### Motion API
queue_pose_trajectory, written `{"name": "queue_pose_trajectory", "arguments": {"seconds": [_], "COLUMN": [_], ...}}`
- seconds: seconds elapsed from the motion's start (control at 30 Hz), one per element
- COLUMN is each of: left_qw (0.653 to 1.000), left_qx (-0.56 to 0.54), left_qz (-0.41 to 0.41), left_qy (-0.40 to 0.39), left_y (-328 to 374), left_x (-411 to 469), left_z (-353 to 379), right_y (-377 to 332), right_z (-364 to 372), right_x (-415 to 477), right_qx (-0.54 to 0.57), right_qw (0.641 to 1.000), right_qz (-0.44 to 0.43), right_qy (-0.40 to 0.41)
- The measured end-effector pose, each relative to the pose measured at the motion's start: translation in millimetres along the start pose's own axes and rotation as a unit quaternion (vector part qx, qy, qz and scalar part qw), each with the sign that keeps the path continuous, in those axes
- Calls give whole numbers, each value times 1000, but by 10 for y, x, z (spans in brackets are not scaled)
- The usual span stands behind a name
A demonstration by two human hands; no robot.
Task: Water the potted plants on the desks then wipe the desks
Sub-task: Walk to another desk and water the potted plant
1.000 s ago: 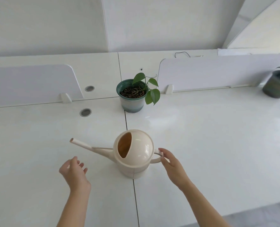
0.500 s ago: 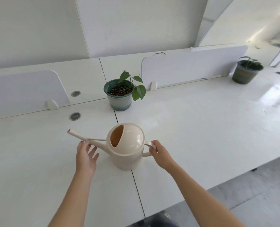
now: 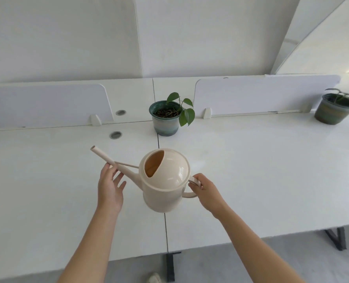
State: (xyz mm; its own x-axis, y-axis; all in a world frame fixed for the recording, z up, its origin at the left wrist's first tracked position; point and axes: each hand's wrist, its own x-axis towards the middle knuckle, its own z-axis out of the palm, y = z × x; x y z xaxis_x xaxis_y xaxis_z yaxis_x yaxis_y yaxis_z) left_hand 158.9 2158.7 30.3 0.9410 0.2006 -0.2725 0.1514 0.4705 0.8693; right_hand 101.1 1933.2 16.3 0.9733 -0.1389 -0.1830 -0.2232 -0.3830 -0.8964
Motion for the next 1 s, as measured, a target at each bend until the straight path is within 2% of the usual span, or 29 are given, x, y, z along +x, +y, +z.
{"name": "queue_pose_trajectory", "arguments": {"seconds": [0.23,0.47,0.6,0.83,1.0], "left_qw": [990,965,942,886,857], "left_qx": [-73,-95,-97,-131,-139], "left_qz": [97,171,212,240,253], "left_qy": [67,173,240,374,428], "left_y": [79,113,152,316,463], "left_x": [-1052,-2001,-2451,-3136,-3528], "left_z": [-222,-747,-1073,-1765,-2353], "right_y": [-124,-292,-394,-594,-884], "right_z": [-238,-90,210,968,1563], "right_x": [-547,-1050,-1287,-1735,-2079], "right_qx": [-12,20,12,-2,-20], "right_qw": [994,963,936,895,863], "right_qz": [-76,-114,-135,-180,-210], "right_qy": [-79,-242,-326,-409,-458]}}
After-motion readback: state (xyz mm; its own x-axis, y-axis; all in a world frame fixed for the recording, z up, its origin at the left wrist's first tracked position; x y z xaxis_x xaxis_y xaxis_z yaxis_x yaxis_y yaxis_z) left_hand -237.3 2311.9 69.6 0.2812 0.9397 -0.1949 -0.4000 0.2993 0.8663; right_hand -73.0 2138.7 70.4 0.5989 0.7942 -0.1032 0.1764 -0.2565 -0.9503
